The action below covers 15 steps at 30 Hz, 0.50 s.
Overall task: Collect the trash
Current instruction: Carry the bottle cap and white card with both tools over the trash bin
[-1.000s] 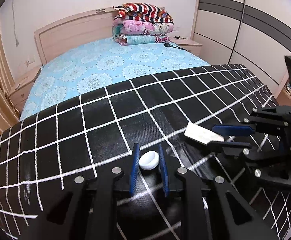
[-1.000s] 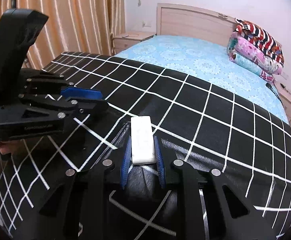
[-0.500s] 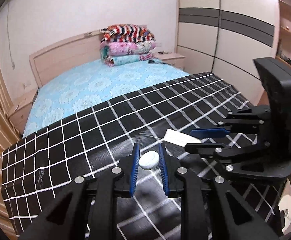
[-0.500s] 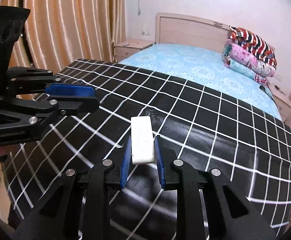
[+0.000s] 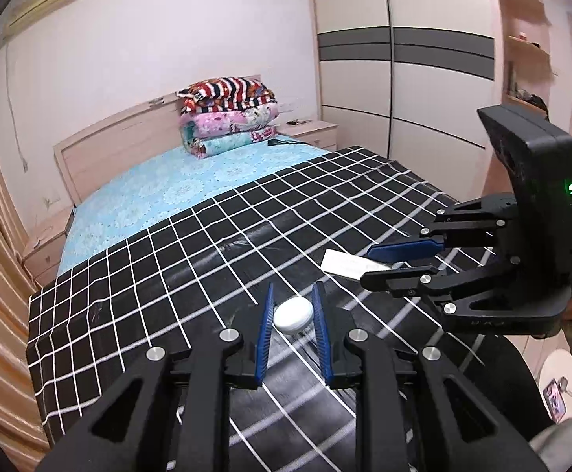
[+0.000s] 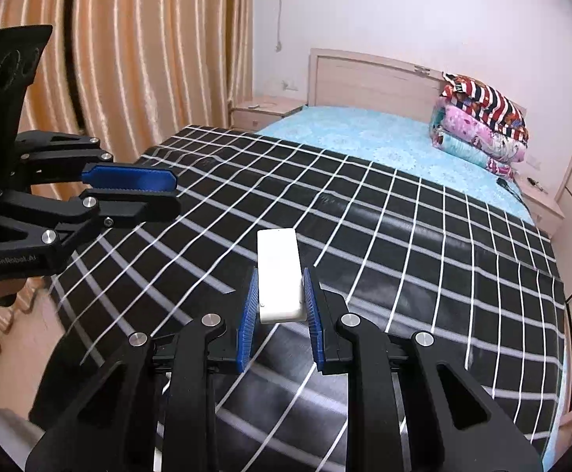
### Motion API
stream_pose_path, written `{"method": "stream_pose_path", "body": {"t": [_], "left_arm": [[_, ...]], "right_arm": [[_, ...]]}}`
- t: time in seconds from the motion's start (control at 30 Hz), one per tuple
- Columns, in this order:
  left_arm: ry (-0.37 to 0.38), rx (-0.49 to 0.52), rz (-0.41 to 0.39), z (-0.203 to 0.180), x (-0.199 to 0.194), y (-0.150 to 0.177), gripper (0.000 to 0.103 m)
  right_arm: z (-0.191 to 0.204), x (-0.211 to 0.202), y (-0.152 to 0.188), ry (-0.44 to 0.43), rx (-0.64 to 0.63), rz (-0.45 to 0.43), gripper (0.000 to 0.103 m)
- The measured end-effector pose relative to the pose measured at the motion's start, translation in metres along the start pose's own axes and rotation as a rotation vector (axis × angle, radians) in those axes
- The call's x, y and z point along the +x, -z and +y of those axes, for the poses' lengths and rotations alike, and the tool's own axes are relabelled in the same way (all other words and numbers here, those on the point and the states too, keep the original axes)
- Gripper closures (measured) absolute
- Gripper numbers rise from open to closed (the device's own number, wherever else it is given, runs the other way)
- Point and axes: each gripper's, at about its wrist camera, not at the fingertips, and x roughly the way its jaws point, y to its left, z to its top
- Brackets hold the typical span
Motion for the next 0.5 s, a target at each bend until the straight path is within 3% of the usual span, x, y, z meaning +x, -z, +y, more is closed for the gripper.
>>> {"method": "stream_pose_path", "body": {"t": [0.17, 0.5], "left_arm": [[0.013, 0.006, -0.009, -0.021, -0.028, 0.021, 0.084], [0.046, -0.023, 0.034, -0.054, -0.051, 0.075, 0.084]], "right_arm": [[0.021, -0.020, 0.020, 0.038, -0.020, 0.020, 0.079], [0.065, -0.046, 0.069, -0.021, 0.003, 0.063, 0.079]]}}
